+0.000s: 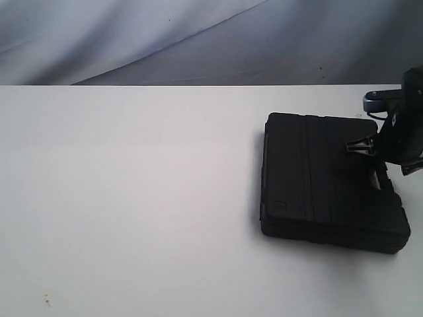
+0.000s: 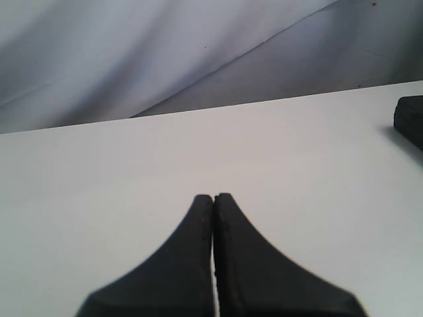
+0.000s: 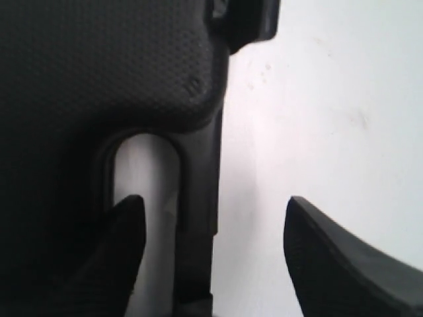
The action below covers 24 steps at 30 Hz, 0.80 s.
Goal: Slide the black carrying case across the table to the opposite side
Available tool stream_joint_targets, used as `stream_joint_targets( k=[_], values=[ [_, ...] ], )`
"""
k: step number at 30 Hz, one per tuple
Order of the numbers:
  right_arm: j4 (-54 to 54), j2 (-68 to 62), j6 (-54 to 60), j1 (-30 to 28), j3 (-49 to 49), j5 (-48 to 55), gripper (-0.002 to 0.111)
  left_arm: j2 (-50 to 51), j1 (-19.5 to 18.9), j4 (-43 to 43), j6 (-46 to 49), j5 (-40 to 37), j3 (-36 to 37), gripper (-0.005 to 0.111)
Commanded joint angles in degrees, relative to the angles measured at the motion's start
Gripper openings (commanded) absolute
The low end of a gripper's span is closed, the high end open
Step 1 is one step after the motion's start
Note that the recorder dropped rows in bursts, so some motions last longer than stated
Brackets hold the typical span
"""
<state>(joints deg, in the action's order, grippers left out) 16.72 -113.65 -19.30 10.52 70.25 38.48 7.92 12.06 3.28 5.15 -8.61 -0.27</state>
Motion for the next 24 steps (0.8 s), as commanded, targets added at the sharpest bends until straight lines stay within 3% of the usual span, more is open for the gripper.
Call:
stream_joint_targets(
  k=[1,5,8,11,15,24],
  values=[
    [-0.9,3.6,-0.9,0.2,-0.2,-2.1,0.057,-0.4,-0.2,0.0,-0.2,0.6,0.3,0.000],
    [-0.4,5.1,-1.6,0.2,-0.2,-2.1,0.057,-0.4,-0.2,0.0,-0.2,0.6,0.3,0.000],
    [1.0,6.2,-1.8,0.2,-0.2,-2.8,0.051,-0.4,-0.2,0.0,-0.2,0.6,0.3,0.000],
    [0.8,8.3,-1.8,0.2,-0.2,-5.0,0.034,-0.4,-0.2,0.0,-0.2,0.6,0.3,0.000],
    [0.8,12.0,-1.8,0.2,-0.2,-8.6,0.002,-0.4,-0.2,0.0,-0.2,0.6,0.3,0.000],
    [0.8,25.1,4.8,0.4,-11.7,-30.9,0.000,-0.4,-0.2,0.0,-0.2,0.6,0.3,0.000]
  ],
)
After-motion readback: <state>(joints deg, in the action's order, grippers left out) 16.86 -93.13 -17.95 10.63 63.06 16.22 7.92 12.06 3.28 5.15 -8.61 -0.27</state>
